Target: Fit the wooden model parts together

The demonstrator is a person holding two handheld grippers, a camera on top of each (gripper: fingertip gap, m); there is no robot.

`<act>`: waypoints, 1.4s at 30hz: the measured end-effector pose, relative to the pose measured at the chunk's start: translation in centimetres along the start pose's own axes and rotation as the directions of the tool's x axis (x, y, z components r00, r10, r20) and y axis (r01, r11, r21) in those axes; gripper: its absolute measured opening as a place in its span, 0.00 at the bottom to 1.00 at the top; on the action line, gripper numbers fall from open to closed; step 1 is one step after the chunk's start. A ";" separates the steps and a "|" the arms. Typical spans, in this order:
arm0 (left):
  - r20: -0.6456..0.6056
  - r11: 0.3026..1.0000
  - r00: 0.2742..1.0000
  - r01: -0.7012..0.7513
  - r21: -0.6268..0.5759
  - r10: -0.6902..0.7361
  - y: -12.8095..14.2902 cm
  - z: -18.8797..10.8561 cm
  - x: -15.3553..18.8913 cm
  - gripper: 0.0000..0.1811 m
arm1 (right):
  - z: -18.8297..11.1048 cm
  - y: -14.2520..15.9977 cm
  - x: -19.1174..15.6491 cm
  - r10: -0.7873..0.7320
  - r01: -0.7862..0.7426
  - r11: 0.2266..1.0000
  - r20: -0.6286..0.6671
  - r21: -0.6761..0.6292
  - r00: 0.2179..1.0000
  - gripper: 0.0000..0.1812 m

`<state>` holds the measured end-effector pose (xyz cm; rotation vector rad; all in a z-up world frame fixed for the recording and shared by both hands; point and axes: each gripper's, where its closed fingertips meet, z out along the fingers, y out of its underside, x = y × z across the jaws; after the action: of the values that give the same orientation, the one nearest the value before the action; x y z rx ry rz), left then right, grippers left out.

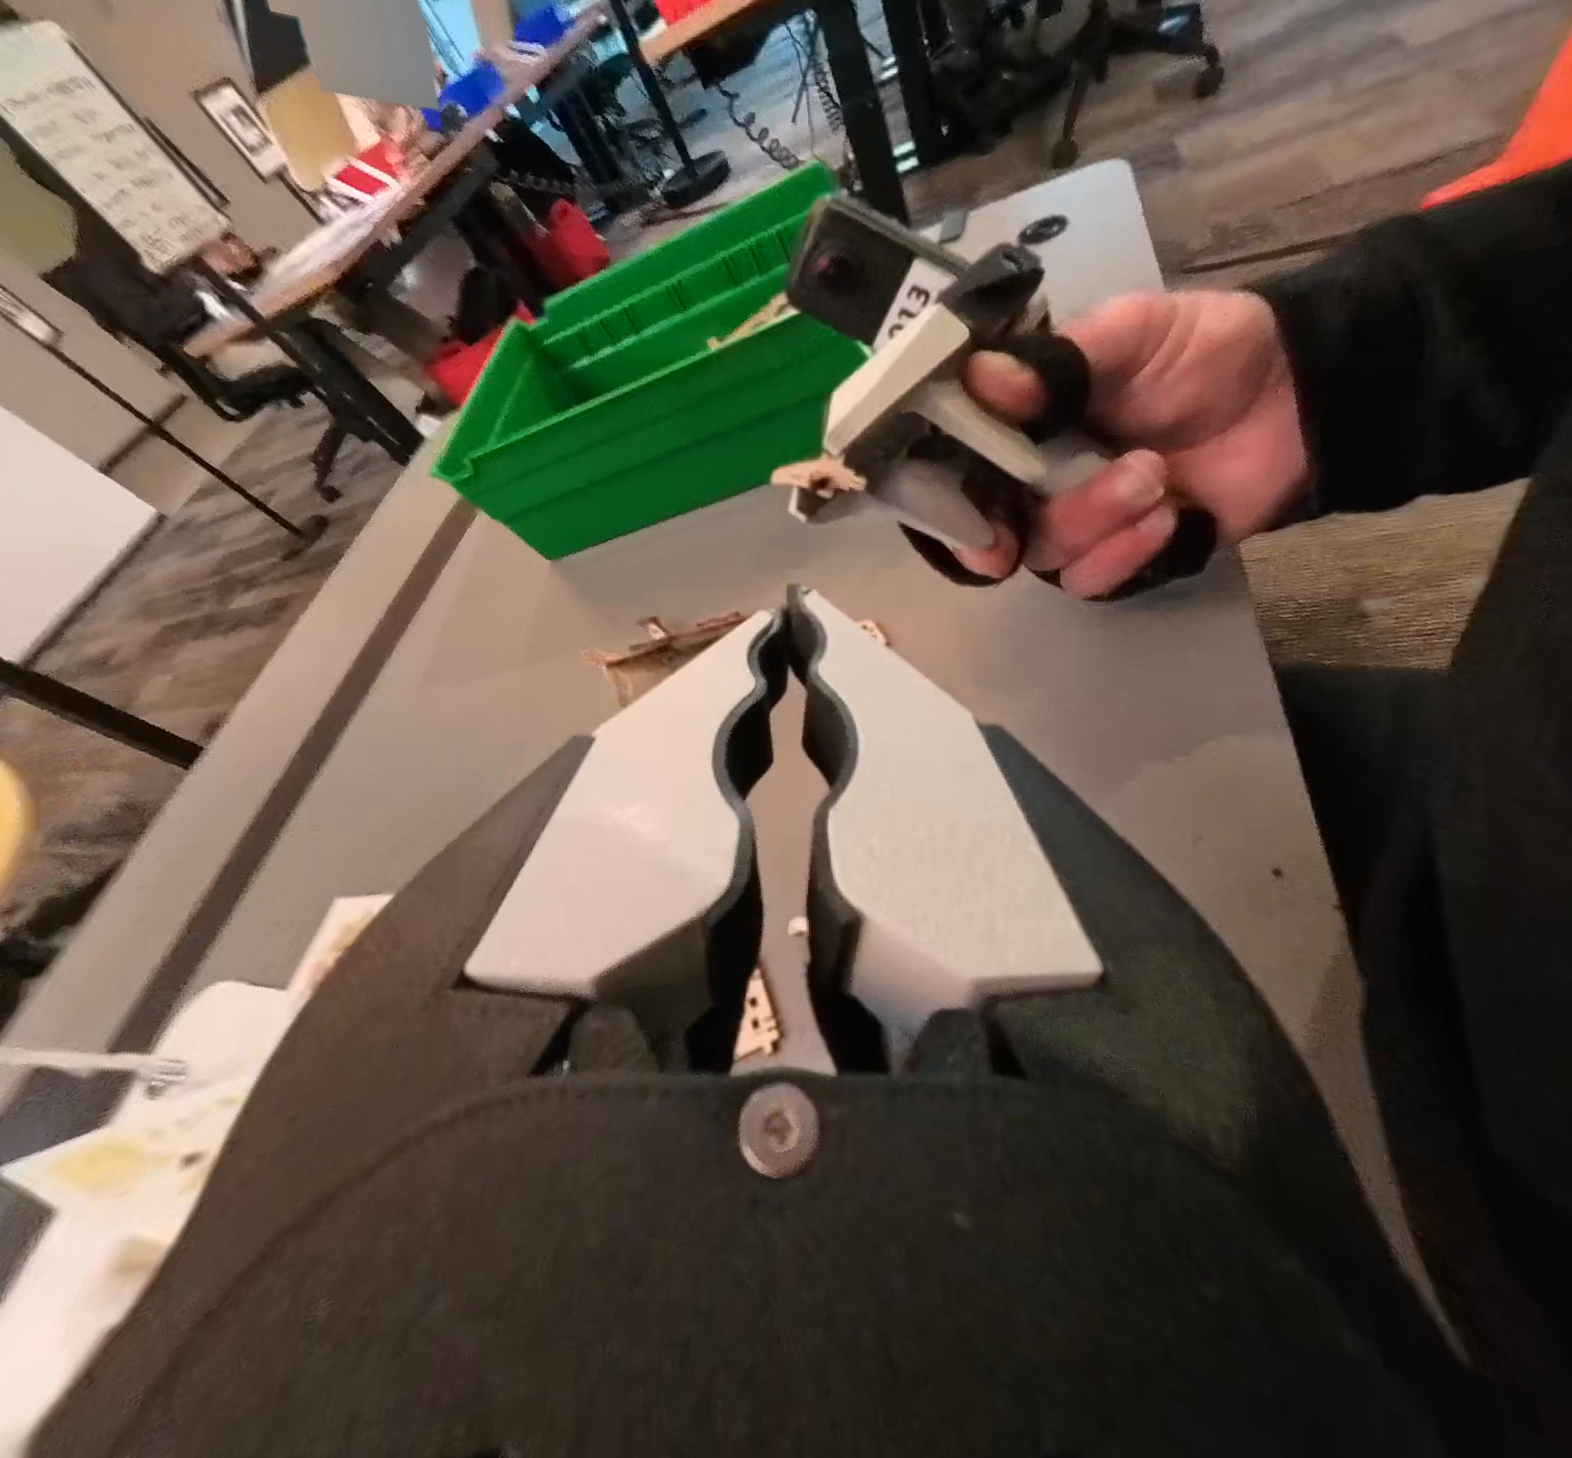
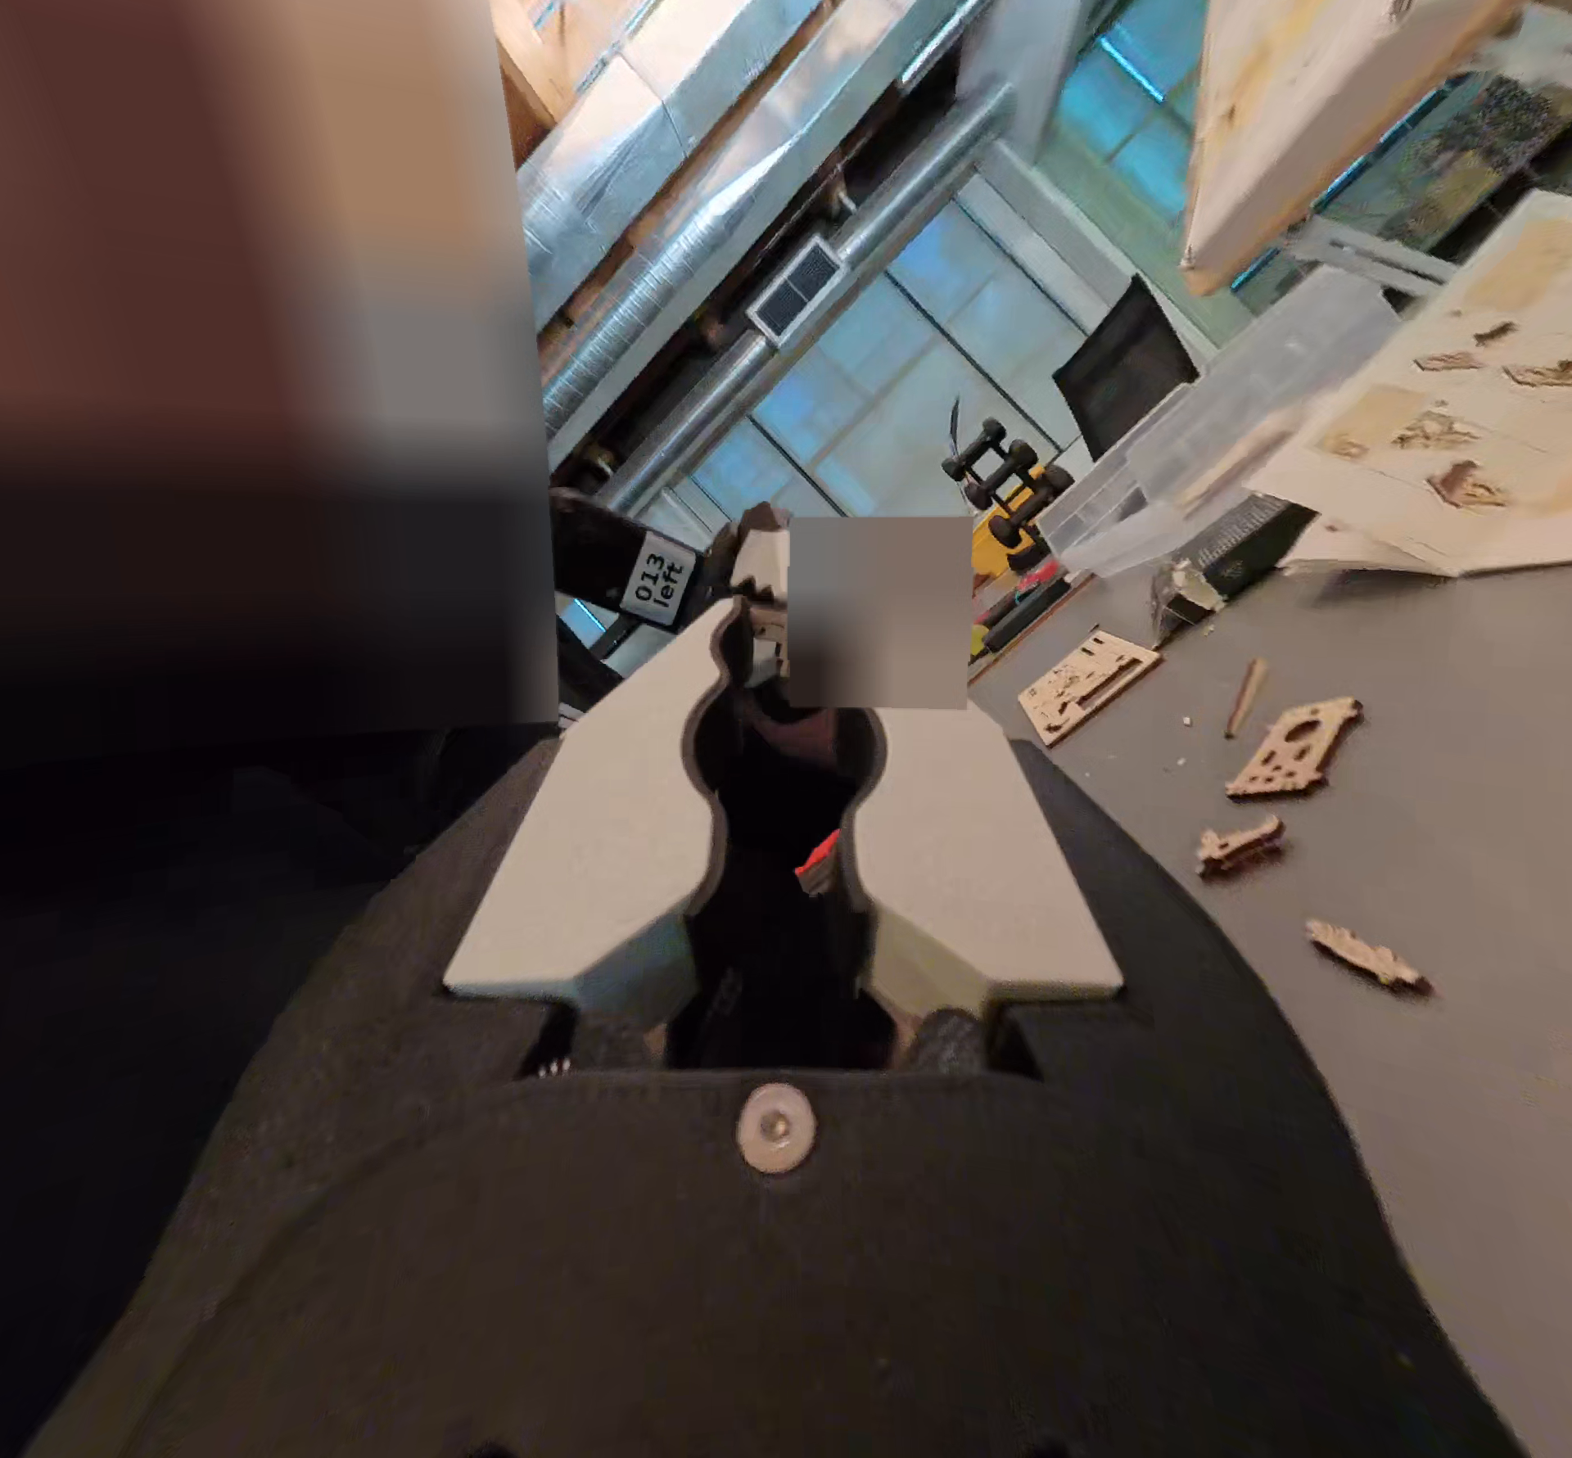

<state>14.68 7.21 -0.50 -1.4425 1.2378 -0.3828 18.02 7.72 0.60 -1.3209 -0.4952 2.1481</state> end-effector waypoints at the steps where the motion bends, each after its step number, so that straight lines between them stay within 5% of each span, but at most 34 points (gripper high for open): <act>1: -0.031 0.999 0.999 0.022 -0.025 -0.023 0.7 0.2 0.2 0.00 | 0.0 0.3 0.4 0.003 -0.003 1.000 -0.005 -0.010 1.000 0.08; 4: -0.051 0.986 0.987 0.153 0.062 -0.150 -0.4 0.3 0.1 0.00 | 0.5 1.4 0.6 -0.024 0.024 0.999 -0.006 -0.047 1.000 0.08; 9: -0.219 0.868 0.861 0.487 0.100 -0.458 -1.0 1.0 0.3 0.12 | 1.1 1.1 -0.1 -0.300 0.295 0.951 -0.046 -0.095 0.953 0.08; 27: -0.299 0.700 0.694 0.707 0.106 -0.655 -0.8 1.8 0.1 0.05 | 2.2 1.5 1.0 -0.684 0.625 0.726 -0.208 -0.288 0.699 0.09; 33: -0.313 0.677 0.673 0.727 0.115 -0.671 -0.8 1.8 0.0 0.05 | 2.2 1.4 0.9 -0.669 0.616 0.740 -0.207 -0.270 0.714 0.08; 42: -0.478 0.425 0.414 0.900 0.092 -0.775 -0.6 2.1 0.4 0.01 | 2.2 1.7 2.1 -0.736 0.635 0.674 -0.269 -0.378 0.621 0.09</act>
<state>16.80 7.87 -0.84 -1.6434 0.5049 -1.5877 14.84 7.69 -0.90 -1.3511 -0.9427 1.1503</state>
